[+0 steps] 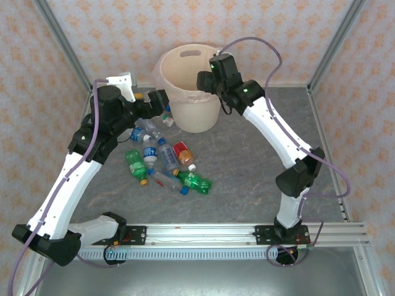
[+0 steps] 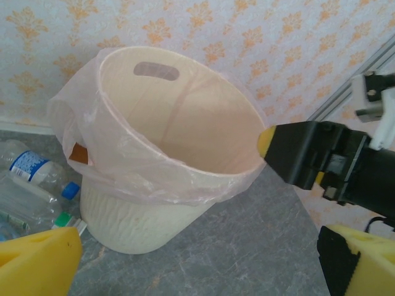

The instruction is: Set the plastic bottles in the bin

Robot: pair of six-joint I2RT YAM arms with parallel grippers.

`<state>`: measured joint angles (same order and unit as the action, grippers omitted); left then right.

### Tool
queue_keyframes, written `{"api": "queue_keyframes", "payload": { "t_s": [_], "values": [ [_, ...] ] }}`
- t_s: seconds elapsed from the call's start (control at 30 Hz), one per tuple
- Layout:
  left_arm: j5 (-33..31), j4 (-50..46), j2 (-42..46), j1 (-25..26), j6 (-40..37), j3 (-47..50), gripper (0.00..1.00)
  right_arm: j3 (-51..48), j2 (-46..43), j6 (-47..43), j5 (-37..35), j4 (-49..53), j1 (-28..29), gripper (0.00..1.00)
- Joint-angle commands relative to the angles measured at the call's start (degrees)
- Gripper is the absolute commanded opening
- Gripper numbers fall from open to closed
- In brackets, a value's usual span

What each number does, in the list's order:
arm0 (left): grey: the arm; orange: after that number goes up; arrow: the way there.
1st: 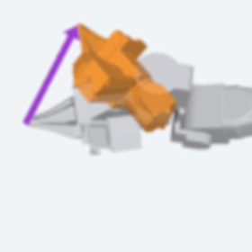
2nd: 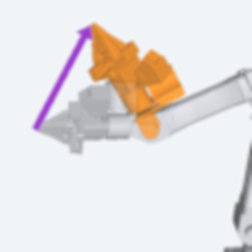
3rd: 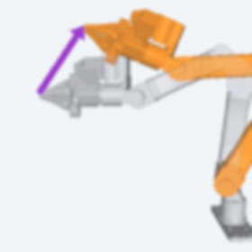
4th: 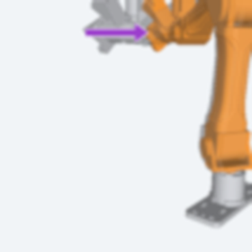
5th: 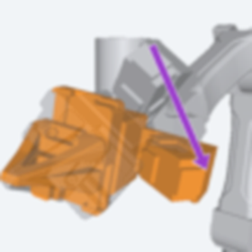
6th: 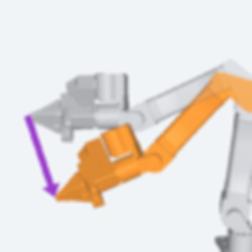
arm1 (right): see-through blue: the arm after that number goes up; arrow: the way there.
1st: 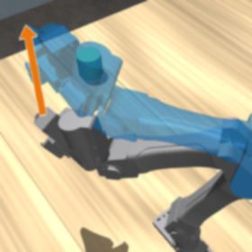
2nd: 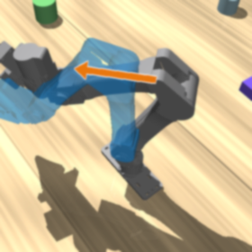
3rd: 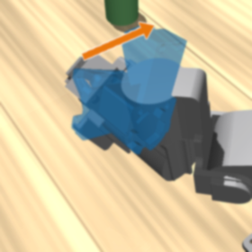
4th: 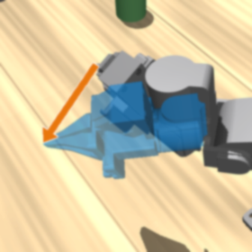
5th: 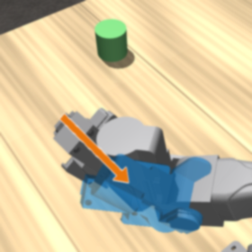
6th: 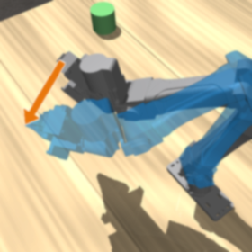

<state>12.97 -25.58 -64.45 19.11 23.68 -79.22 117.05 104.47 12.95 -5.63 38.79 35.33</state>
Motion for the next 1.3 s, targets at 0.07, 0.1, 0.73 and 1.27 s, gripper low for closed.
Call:
{"api": "queue_keyframes", "payload": {
  "t_s": [0.07,0.1,0.73,1.27],
  "values": [
    [-0.8,-1.3,2.0,-0.3,0.8,2.6,0.99,-7.2,-7.1,0.6,0.3,-3.3,1.8,0.79],
    [-0.3,-1.2,2.3,-0.3,1.1,3.5,0.99,-8.9,-8.4,0.6,0.2,-3.6,2.3,0.80],
    [-12.4,-7.8,12.2,-0.3,12.8,21.8,0.99,-38.9,-22.5,2.5,4.0,-11.6,18.8,1.00],
    [-31.7,-18.2,24.5,-0.4,18.7,23.8,0.99,-32.0,-1.3,1.9,4.6,-12.1,31.0,1.00]
  ]
}}
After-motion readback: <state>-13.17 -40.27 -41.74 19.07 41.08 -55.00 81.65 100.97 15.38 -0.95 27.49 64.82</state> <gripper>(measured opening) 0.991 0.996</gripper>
